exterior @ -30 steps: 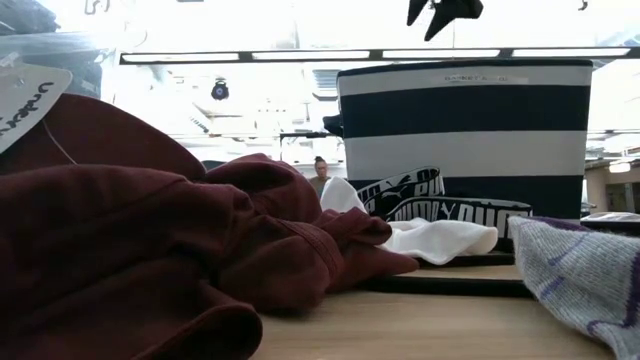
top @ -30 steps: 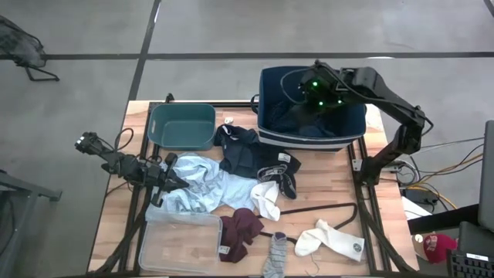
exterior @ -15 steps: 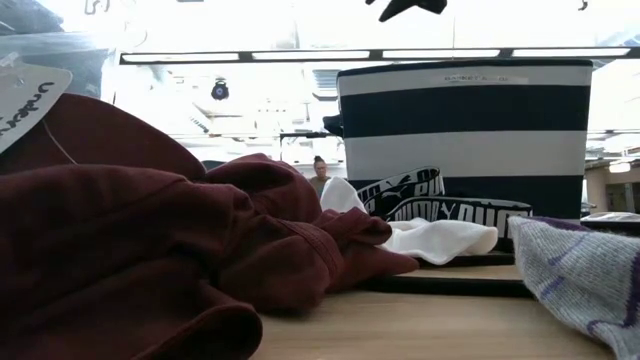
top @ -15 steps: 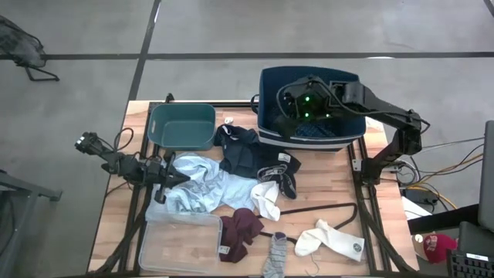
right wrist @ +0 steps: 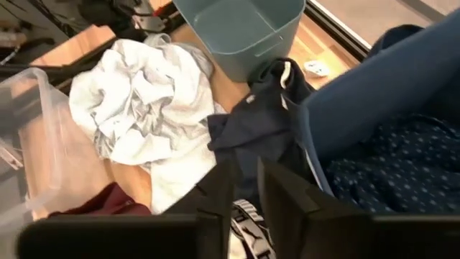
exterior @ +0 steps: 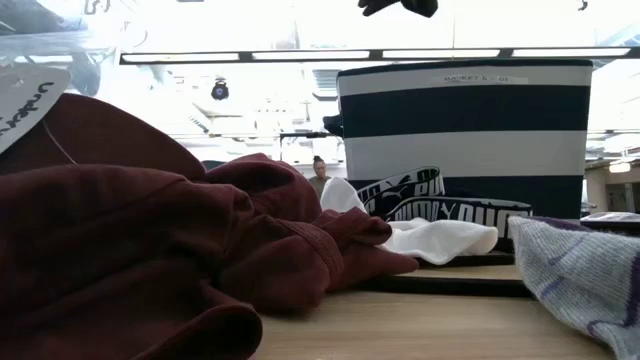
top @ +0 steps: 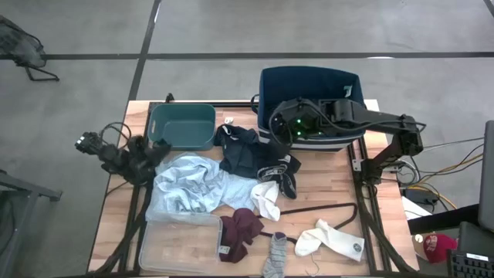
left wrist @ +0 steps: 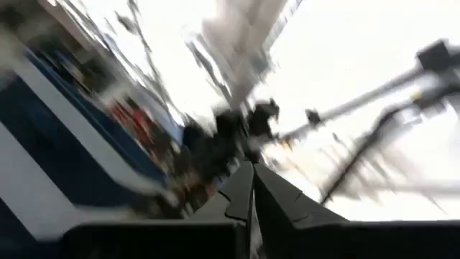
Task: Pick & Place Cloths
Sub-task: Put the white patient gown into the blue bin
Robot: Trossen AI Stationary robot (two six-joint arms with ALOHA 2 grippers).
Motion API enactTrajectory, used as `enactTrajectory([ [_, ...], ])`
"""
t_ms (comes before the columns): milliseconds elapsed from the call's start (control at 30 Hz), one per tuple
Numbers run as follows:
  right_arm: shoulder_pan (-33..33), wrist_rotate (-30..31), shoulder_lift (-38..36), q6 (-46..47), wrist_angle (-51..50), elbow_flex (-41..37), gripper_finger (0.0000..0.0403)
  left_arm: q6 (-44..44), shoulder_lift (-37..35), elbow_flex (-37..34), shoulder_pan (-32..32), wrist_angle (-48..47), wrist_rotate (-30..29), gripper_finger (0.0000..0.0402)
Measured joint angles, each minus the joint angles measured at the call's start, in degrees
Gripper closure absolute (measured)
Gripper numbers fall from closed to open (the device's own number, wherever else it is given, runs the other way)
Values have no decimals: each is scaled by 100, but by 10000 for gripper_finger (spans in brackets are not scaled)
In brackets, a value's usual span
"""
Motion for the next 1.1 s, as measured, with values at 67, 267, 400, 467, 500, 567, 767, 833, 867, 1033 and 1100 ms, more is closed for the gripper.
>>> enactTrajectory([
  [67, 23, 2, 0, 3, 196, -65, 381, 24, 29, 4, 2, 362, -238, 383],
  [267, 94, 0, -7, -11, 560, -128, 390, 6, 44, 7, 2, 1261, -581, 383],
  [400, 109, -2, -8, -11, 661, -194, 390, -66, 80, 126, 24, 1472, -669, 383],
  [467, 136, -2, -7, -3, 667, -213, 390, -271, 202, 351, 24, 1186, -567, 382],
  [500, 143, -2, -7, -2, 666, -220, 390, -366, 321, 535, 24, 958, -513, 380],
  [567, 172, -4, -7, -2, 664, -235, 390, -527, 689, 958, 24, 317, -508, 371],
  [767, 172, 1, -7, -21, 663, -243, 390, -581, 2046, 2683, 24, -1612, -529, 314],
  [833, 172, 1, -7, -25, 664, -243, 390, -750, 2376, 3313, 24, -2807, -529, 288],
  [867, 172, 2, -7, -29, 664, -243, 390, -909, 2540, 3656, 24, -3469, -534, 275],
  [1033, 172, 2, -7, -41, 664, -243, 390, -2039, 3310, 5081, 24, -6466, -549, 205],
  [1100, 174, 2, -7, -41, 664, -243, 390, -2445, 3605, 5496, 26, -7523, -459, 178],
])
